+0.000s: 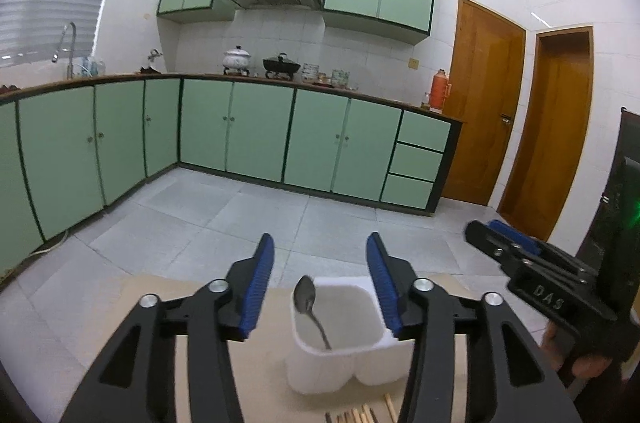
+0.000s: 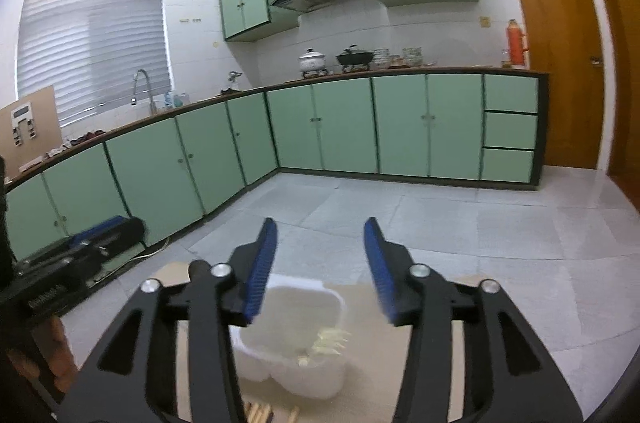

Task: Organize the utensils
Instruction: 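Open both tools to drop spoon and fork into the holder, then move both tools back over the row of chopsticks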

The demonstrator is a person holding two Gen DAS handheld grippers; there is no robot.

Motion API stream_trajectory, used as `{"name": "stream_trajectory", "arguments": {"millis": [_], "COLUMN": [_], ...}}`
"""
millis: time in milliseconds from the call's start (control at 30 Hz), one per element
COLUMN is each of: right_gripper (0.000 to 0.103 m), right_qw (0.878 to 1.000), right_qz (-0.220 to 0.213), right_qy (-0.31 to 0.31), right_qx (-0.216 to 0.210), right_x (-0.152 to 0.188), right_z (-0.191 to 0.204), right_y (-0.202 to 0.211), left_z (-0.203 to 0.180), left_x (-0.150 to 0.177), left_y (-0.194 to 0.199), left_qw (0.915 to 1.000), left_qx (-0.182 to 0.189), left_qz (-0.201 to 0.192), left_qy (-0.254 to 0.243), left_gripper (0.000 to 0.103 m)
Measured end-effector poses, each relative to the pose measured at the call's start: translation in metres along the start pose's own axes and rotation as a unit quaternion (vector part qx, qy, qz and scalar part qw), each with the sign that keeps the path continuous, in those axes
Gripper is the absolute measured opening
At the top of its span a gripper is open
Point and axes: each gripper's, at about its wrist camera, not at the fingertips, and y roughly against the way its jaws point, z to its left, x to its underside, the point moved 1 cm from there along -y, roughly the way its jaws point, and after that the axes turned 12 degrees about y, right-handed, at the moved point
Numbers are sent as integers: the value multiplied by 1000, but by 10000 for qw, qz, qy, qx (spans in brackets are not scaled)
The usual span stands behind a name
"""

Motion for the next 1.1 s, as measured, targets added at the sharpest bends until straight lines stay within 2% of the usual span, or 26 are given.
{"name": "stream_trajectory", "arguments": {"millis": [167, 233, 267, 333, 367, 600, 900, 1000, 1100], "right_gripper": [65, 74, 75, 88, 90, 91, 91, 82, 81], "right_qw": [9997, 9994, 9991, 9980, 9973, 9914, 9861, 9834, 9807], "right_qz": [101, 173, 245, 419, 488, 1114, 1590, 1777, 1925], "right_qy": [-29, -52, -51, -98, -152, -141, 167, 179, 226], "right_qx": [222, 281, 337, 454, 518, 664, 450, 334, 255], "right_x": [29, 45, 56, 76, 86, 153, 199, 210, 217], "right_z": [4, 9, 13, 20, 24, 58, 90, 97, 102], "right_y": [48, 66, 77, 95, 102, 141, 158, 158, 157], "left_z": [2, 3, 4, 5, 7, 18, 33, 38, 40], "left_x": [17, 32, 38, 58, 66, 132, 174, 181, 187], "left_y": [44, 61, 67, 81, 87, 116, 137, 143, 147], "left_qw": [9999, 9997, 9996, 9987, 9982, 9912, 9868, 9854, 9845], "left_qx": [-145, -184, -205, -284, -314, -480, -759, -837, -880], "left_qz": [14, 148, 203, 398, 497, 1230, 1427, 1481, 1510], "left_qy": [-2, -40, -57, -120, -120, -44, -122, -93, -128], "left_gripper": [63, 69, 74, 81, 84, 87, 86, 86, 86]}}
